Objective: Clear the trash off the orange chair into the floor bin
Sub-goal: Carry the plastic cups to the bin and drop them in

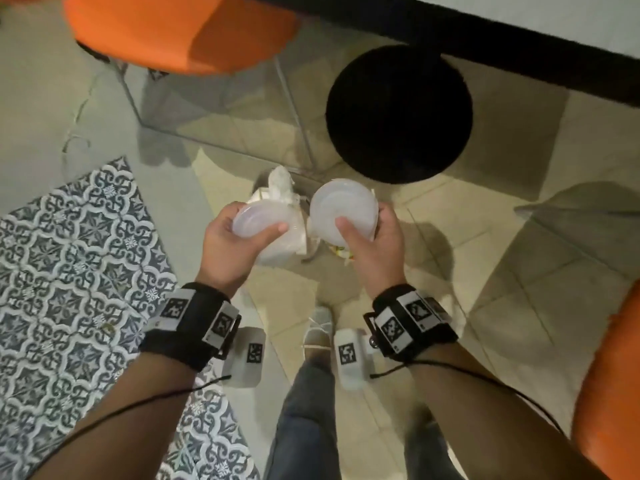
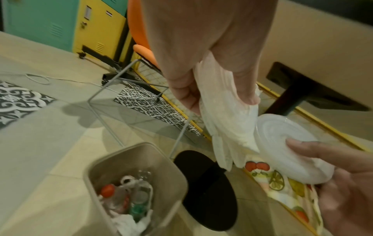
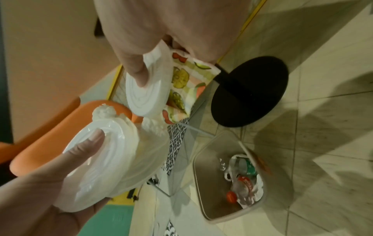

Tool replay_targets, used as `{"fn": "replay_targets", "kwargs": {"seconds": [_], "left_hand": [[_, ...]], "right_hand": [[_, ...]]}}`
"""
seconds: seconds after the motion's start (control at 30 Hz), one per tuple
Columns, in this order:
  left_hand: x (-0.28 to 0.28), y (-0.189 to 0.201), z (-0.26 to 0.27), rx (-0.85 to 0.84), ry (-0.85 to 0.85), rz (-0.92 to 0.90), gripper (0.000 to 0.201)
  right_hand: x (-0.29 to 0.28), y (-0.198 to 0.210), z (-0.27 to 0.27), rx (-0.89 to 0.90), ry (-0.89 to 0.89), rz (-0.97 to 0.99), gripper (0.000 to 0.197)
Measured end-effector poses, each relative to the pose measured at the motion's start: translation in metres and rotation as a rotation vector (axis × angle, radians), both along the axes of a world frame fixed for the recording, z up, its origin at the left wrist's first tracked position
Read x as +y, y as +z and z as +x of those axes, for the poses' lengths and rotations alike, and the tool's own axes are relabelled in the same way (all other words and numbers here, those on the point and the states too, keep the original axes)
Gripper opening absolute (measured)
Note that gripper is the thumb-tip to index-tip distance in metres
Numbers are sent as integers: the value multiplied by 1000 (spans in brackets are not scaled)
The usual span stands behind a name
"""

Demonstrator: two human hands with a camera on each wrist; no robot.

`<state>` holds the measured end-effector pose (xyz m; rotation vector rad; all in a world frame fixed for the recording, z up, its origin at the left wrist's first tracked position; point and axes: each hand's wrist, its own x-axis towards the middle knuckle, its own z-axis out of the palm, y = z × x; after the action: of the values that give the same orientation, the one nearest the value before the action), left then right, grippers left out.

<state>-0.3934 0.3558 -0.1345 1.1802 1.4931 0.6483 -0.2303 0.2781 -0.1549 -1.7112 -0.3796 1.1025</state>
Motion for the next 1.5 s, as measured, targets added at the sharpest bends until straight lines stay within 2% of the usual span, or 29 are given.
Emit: {"fn": "replay_targets", "kwargs": {"seconds": [0.17,0.33,0.43,0.5,0.57,0.67,0.77,0.83,1.03,1.23,1.37,1.47,1.5], "left_hand": [[54,-49,-37,74,15,-20,29],[75,-109,-36,297,-71,-57,28],[76,-133,-28,410,-227,-105,53],[77,-141,-21,403,-277,-161,57],[80,-142,-15,394,-292,-182,49],[80,-136,-8,380,-346,-175,33],[69,-127,3,377,-374,-175,13],[56,-117,15,352,-370,-155,9],[-13,-67,101,228,-490,-54,9],[-133,-16,226,64,-760,-27,6],[-230,3,301,3,-964,6,8],[-308,13,343,5,-1145,-25,5],[-333,15,355,5,-1208,-41,10]], "right_hand": [[68,-39,-39,-8,90,-106,43],[96,-85,-45,-141,220,-297,51],[99,-100,-42,-139,331,-374,57],[99,-102,-39,-79,443,-387,64],[100,-99,-37,-35,530,-393,67],[98,-94,-30,8,584,-377,61],[84,-81,-18,-19,545,-353,53],[67,-66,-7,-39,476,-329,44],[-30,-14,56,-122,164,-204,26],[-189,23,149,-247,-250,-184,18],[-319,43,205,-465,-411,-277,15],[-419,50,230,-642,-391,-498,19],[-449,51,235,-705,-367,-599,22]]}}
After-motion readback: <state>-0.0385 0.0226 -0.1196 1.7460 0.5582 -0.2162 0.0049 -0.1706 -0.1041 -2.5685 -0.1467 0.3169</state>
